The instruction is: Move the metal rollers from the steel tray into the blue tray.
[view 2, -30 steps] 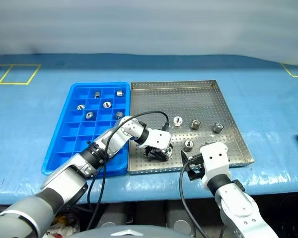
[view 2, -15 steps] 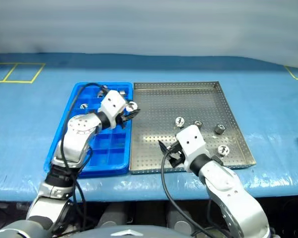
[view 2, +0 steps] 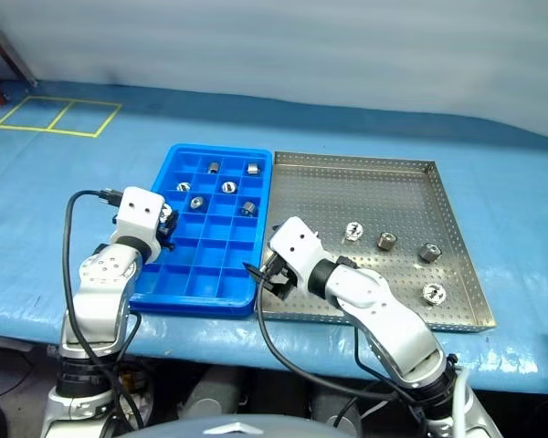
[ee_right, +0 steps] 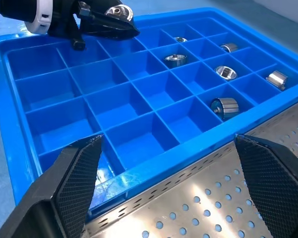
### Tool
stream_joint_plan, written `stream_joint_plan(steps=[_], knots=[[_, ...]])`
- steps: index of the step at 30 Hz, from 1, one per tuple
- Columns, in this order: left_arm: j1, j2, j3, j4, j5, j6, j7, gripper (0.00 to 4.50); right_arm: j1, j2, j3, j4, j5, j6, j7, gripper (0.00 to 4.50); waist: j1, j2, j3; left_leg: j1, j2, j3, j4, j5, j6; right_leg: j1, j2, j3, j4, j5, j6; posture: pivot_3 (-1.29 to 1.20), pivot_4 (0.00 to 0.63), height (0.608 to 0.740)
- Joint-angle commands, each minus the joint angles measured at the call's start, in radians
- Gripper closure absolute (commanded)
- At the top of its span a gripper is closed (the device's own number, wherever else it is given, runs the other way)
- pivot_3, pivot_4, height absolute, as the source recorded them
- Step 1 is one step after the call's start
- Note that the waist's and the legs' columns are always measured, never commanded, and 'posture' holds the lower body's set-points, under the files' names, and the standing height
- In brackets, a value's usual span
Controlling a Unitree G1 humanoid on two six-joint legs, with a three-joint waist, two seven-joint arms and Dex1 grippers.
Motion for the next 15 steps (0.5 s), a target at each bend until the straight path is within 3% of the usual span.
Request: stream_joint_plan(steps=[1,7,15], knots=[[-0.011,-0.001,0.007,-0.038,-0.009,-0.002,0.022,2.8,-0.002,0.007,-0.011,-0.018,-0.007,-0.032,0.011,0.0,0.005,0.0,0.0,0.0,0.0,0.0,0.0,0.0,0.0,0.0,0.0,0.0,0.0,0.0,0.0,0.31,0.15,0.74],[-0.042,0.009,0.004,0.052,-0.034,-0.024,0.034,2.8,0.017,0.019,-0.018,-0.033,-0.014,-0.027,-0.005,0.0,0.016,0.0,0.0,0.0,0.0,0.0,-0.001,0.0,0.0,-0.001,0.0,-0.001,0.0,0.0,-0.001,0.27,0.15,0.74],[-0.131,-0.004,-0.036,0.033,-0.104,-0.103,-0.012,0.1,0.088,0.027,-0.057,-0.097,-0.021,0.006,-0.054,0.0,0.018,0.0,0.0,-0.002,0.0,0.0,-0.001,0.0,0.0,-0.001,-0.001,-0.001,-0.001,0.0,-0.001,0.22,0.15,0.74]])
